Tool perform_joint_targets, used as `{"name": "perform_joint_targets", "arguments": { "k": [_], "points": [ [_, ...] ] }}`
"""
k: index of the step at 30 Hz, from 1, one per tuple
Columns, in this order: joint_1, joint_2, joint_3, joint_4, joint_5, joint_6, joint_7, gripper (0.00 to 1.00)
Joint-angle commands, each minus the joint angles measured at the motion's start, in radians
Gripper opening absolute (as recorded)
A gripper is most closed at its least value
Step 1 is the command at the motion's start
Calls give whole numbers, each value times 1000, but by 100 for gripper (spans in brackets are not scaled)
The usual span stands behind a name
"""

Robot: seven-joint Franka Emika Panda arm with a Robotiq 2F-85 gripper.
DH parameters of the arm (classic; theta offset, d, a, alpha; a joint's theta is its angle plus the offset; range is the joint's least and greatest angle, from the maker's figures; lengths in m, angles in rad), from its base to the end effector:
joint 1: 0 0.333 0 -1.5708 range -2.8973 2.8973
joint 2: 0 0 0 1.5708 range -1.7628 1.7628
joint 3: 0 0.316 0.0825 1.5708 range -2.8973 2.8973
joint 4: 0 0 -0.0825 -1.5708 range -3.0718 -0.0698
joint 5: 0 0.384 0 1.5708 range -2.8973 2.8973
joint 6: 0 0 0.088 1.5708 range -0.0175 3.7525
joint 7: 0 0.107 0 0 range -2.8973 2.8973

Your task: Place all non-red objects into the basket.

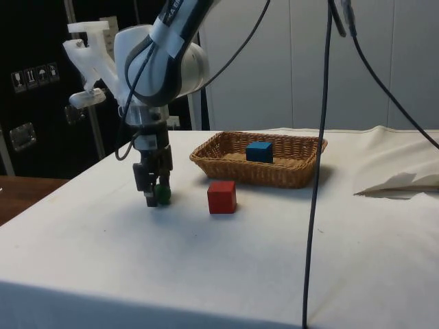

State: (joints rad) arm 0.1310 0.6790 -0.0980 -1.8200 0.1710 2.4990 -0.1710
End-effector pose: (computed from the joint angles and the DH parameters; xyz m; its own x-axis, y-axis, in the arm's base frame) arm 0.6468 0.0239 0.1640 0.9960 0.0887 0.0107 0.0891 -0.9952 -0.0403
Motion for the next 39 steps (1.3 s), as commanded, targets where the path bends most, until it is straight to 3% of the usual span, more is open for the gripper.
{"name": "perform_joint_targets", "arguments": {
  "k": [1,5,6,13,17,18,23,28,38,39],
  "points": [
    [-3,-1,2,1,2,0,-3,45],
    [-2,-2,1,0,2,-1,-3,3],
    [-2,-2,1,0,2,-1,-3,0],
    [-2,-2,1,0,2,-2,-3,0],
    [0,-42,-3,-12,0,-29,-1,0],
    [0,-20,-2,0,0,-17,0,0],
    [1,-92,-5,-37,-1,-58,0,0],
    [0,-119,-4,-56,-1,-65,0,0],
    [-9,-248,-6,-164,11,-84,-22,0],
    [-4,-241,-11,-159,0,-87,-12,0]
  ]
}}
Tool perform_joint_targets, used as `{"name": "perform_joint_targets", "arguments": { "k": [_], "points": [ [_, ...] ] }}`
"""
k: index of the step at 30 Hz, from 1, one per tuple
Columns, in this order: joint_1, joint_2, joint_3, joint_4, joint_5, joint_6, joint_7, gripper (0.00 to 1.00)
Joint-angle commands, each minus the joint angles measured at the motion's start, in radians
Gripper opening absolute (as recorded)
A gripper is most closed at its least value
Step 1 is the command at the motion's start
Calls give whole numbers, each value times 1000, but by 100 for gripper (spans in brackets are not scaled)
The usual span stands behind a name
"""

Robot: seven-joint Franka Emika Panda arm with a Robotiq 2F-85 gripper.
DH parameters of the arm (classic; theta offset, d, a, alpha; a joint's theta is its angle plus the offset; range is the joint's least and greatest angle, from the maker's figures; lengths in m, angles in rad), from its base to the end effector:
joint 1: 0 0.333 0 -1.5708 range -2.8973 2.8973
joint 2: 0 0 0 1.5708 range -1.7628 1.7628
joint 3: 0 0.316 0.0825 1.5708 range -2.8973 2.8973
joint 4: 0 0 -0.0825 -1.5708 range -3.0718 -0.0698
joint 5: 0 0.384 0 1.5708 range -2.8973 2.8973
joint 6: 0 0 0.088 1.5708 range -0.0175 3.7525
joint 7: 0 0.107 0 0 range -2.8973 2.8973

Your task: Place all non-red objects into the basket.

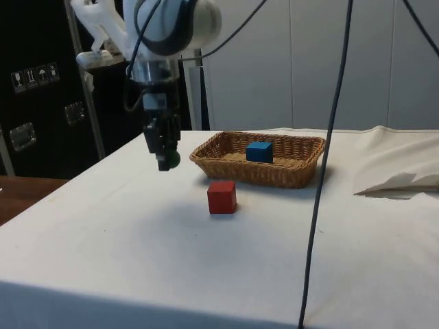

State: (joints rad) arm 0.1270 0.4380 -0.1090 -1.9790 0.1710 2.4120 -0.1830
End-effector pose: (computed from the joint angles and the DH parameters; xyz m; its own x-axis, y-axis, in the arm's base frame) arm 0.6126 0.0142 0.2454 0.9965 0.0832 0.0083 0.0835 -0.9942 -0.0671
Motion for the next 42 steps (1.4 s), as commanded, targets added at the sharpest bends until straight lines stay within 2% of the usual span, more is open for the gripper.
{"name": "perform_joint_targets", "arguments": {
  "k": [1,9,10,11,17,18,19,21,27,28,29,30,36,37,38,42],
  "points": [
    [-5,-16,5,-14,11,4,-11,0],
    [-12,-93,-2,-90,24,17,-41,0],
    [-5,-80,-7,-76,9,5,-24,0],
    [-13,-100,-4,-97,27,19,-46,0],
    [-19,-131,-23,-136,45,39,-93,0],
    [-19,-135,-27,-141,48,42,-100,0],
    [-12,-126,-32,-131,35,28,-85,0],
    [-22,-143,-38,-155,59,52,-125,0],
    [-24,-156,-62,-179,82,68,-175,0],
    [-18,-148,-68,-171,71,56,-164,0],
    [-25,-158,-67,-184,86,70,-185,0],
    [-26,-162,-75,-191,95,75,-203,0],
    [-28,-172,-108,-214,132,82,-273,0],
    [-21,-164,-117,-206,122,68,-264,0],
    [-28,-172,-113,-217,138,83,-283,0],
    [-29,-172,-134,-227,160,84,-325,0]
  ]
}}
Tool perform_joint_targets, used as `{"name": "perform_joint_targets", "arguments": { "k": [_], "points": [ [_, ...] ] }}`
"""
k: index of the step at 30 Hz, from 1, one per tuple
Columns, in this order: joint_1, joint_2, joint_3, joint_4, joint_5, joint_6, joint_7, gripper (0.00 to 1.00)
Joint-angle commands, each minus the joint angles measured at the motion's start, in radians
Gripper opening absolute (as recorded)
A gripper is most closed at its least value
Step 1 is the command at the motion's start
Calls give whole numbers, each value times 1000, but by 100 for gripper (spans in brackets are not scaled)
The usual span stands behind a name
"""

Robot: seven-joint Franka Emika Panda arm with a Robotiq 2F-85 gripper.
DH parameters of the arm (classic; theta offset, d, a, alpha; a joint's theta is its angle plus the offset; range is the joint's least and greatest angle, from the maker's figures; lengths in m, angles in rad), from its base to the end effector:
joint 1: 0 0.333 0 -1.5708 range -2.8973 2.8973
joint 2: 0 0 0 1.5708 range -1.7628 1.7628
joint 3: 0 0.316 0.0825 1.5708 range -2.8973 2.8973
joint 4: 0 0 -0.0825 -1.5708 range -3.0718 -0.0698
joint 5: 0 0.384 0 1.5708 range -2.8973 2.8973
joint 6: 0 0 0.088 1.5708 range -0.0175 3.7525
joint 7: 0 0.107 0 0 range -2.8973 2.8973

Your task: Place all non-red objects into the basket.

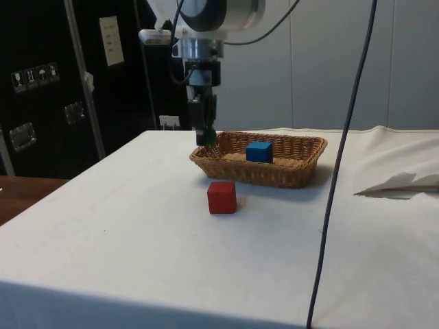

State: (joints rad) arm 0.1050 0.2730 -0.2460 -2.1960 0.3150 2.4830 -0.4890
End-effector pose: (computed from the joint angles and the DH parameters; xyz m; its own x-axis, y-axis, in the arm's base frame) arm 0.5527 -0.0793 0.2648 0.9916 0.1059 0.0739 0.1136 -0.9874 -0.1103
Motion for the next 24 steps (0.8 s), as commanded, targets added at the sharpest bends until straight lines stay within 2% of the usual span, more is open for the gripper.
{"name": "perform_joint_targets", "arguments": {
  "k": [1,3,4,5,10,13,14,24],
  "points": [
    [-8,-7,-3,-13,21,14,-31,0],
    [-8,-6,-21,-21,33,17,-62,0],
    [0,0,-25,-12,19,5,-44,0],
    [-9,-5,-28,-24,36,18,-72,0],
    [-11,9,-63,-30,51,24,-125,0],
    [-3,12,-80,-30,38,15,-124,0],
    [-7,24,-80,-26,46,30,-136,0],
    [-1,66,-124,-23,23,75,-156,0]
  ]
}}
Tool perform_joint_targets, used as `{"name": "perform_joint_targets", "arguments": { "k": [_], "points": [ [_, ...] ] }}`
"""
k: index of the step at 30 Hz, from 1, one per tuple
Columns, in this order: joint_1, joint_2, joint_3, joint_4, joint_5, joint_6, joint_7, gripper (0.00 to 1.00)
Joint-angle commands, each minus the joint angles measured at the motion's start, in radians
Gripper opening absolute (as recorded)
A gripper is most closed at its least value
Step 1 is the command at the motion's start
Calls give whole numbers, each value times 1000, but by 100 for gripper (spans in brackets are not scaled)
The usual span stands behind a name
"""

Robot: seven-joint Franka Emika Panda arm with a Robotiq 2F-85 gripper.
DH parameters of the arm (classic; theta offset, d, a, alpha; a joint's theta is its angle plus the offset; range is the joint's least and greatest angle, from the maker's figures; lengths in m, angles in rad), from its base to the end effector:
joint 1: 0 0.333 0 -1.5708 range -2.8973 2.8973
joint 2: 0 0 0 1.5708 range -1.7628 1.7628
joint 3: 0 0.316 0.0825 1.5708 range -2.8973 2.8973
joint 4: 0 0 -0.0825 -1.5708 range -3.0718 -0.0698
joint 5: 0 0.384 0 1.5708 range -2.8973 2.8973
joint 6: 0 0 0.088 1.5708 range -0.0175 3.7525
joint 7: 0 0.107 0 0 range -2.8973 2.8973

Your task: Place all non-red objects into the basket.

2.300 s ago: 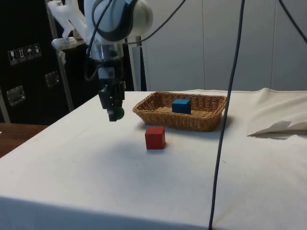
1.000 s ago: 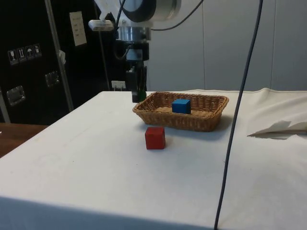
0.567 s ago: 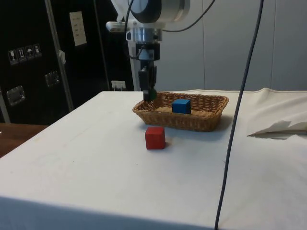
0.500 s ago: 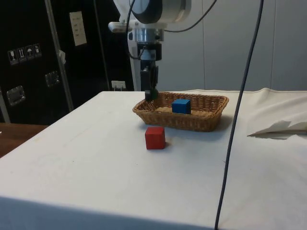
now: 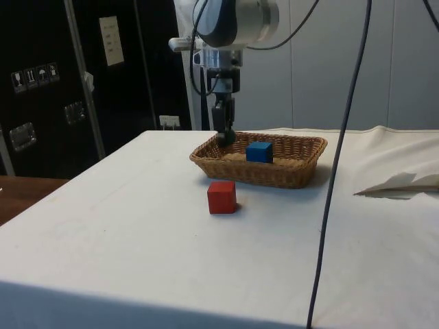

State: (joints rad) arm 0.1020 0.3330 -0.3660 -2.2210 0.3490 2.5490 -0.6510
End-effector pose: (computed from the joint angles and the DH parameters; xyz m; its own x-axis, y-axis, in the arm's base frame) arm 0.5313 -0.1497 0.2355 0.9909 0.1168 0.0671 0.1205 -0.9912 -0.0546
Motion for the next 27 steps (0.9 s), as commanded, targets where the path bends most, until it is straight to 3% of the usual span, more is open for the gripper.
{"name": "perform_joint_targets", "arguments": {
  "k": [1,5,16,27],
  "points": [
    [2,9,-8,3,-13,13,4,0],
    [3,26,-22,3,-20,36,1,0],
    [-2,76,-11,-11,6,90,-10,0],
    [2,91,-18,-6,4,81,-1,0]
  ]
}}
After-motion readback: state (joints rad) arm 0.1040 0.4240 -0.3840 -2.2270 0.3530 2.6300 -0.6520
